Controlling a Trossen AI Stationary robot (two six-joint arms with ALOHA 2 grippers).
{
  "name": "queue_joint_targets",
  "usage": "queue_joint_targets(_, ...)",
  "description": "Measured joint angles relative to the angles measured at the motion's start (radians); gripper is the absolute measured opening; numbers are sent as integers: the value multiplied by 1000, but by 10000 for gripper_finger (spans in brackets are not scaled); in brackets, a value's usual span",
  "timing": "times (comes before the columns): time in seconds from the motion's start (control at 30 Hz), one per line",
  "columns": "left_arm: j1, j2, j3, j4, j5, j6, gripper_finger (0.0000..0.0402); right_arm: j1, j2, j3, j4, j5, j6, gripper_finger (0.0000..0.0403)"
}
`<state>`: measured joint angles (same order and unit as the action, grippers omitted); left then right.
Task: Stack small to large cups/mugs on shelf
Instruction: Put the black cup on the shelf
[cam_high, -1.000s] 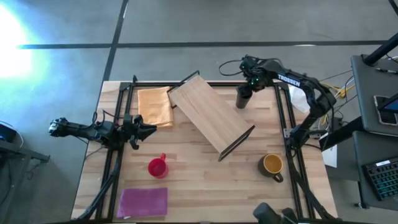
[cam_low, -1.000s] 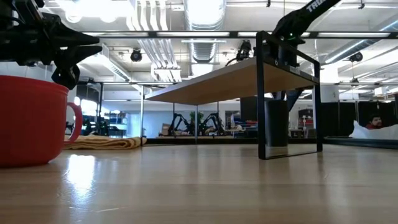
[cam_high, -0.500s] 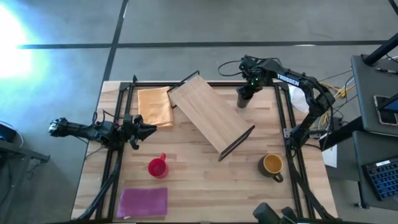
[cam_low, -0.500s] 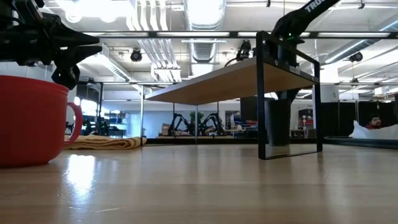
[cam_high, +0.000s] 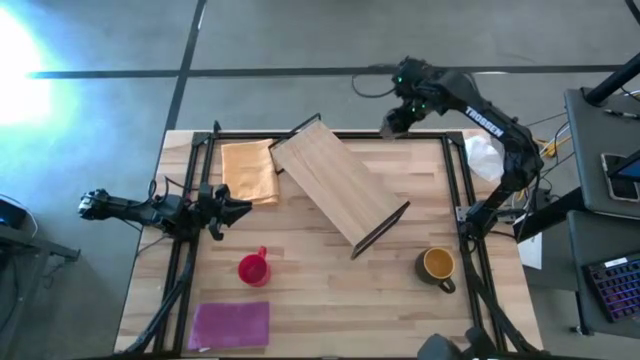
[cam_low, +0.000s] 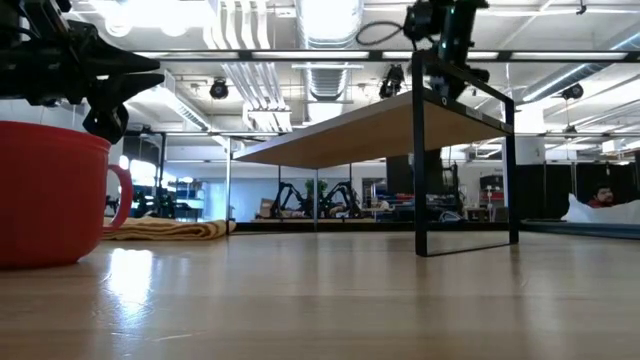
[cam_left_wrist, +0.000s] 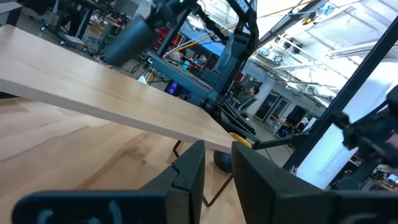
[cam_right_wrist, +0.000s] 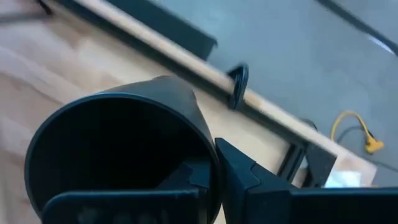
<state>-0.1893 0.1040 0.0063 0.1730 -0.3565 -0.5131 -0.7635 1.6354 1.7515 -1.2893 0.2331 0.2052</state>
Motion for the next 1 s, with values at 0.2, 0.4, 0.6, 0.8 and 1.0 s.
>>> queue_joint_targets(0.2, 0, -2, 0, 2, -7, 75, 66, 24, 4, 104, -49, -2, -30, 9)
queue_joint_targets(0.4, 0, 28, 0, -6, 224, 110, 66, 95, 13, 182, -79, -4, -53, 9)
queue_joint_targets(0.6, 0, 83, 4, -47, 288, 4, 66, 177, 113, 303, -161, -4, -67, 9)
queue_joint_targets(0.8, 0, 147, 126, -177, 279, 126, 66, 233, 254, 474, -213, -5, -100, 9)
queue_joint_targets(1.0, 7, 213, 308, -480, 215, 136, 66, 255, 329, 573, -233, -50, -116, 9)
